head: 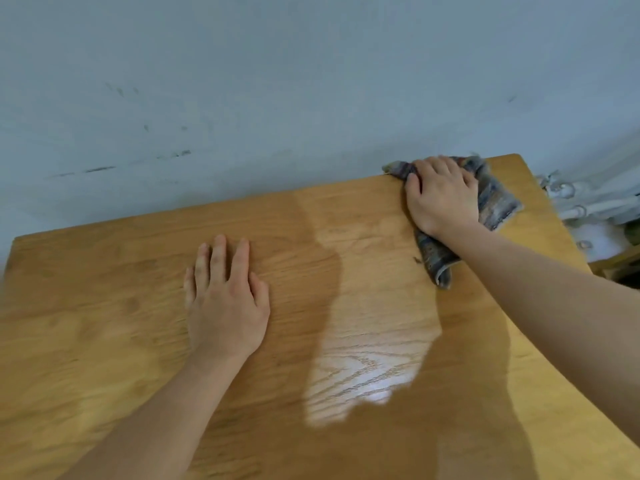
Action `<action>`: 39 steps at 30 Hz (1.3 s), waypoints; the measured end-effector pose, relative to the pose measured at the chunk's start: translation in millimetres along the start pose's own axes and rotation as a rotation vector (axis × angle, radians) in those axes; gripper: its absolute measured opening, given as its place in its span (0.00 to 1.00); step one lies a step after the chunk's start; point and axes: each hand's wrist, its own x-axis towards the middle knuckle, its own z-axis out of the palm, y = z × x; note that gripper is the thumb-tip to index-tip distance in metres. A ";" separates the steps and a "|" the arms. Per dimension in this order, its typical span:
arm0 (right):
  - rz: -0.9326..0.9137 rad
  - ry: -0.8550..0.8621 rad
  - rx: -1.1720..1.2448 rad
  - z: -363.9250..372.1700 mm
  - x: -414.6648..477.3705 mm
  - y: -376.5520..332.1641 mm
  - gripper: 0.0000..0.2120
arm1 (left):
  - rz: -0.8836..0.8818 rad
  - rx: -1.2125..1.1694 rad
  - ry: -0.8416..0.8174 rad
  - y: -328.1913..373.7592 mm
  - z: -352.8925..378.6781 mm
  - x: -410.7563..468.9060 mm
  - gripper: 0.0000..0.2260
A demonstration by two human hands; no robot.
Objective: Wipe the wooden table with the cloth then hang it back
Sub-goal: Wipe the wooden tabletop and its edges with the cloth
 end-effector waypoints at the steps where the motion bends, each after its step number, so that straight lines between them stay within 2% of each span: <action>1: 0.002 0.009 -0.002 0.5 0.5 -0.6 0.20 | -0.013 0.017 -0.010 2.2 -0.6 -0.2 0.24; 3: 0.021 0.011 -0.001 0.7 4.4 -3.9 0.20 | 0.026 0.031 -0.019 25.9 -3.8 0.0 0.24; 8: 0.015 0.029 0.004 -4.4 17.1 -0.6 0.19 | 0.310 -0.067 -0.094 142.3 18.8 -18.1 0.23; 10: 0.006 0.021 -0.003 -11.9 28.0 20.4 0.18 | 0.317 -0.023 -0.089 152.2 25.0 -19.0 0.23; 14: 0.239 0.012 -0.018 -24.8 41.6 89.1 0.23 | 0.288 0.002 -0.054 149.0 25.3 -16.4 0.24; 17: 0.331 0.033 0.030 -19.4 27.6 90.5 0.25 | 0.290 0.016 -0.095 154.7 25.1 -18.4 0.24; 19: 0.247 -0.002 0.025 -16.5 -2.0 66.5 0.27 | 0.285 0.032 -0.105 153.3 24.0 -18.3 0.24; 21: 0.053 -0.059 0.016 -17.3 -47.0 45.2 0.29 | 0.283 0.030 -0.093 152.2 24.2 -17.9 0.24; 23: -0.093 -0.141 0.048 -21.9 -76.3 44.6 0.27 | 0.279 0.037 -0.080 151.8 24.4 -20.6 0.24; 24: -0.102 -0.181 0.083 -27.0 -71.6 55.9 0.27 | 0.279 0.038 -0.073 151.4 25.6 -21.1 0.24; 28: 0.133 -0.087 0.053 -34.0 -5.6 104.7 0.27 | 0.286 0.052 -0.044 152.5 27.4 -15.2 0.24; 33: 0.410 -0.076 0.180 -33.7 29.9 112.0 0.23 | 0.281 0.051 -0.028 151.5 28.8 -17.3 0.24; 39: 0.434 -0.009 0.134 -40.5 -29.7 121.8 0.24 | 0.274 0.037 -0.046 151.6 27.2 -18.3 0.25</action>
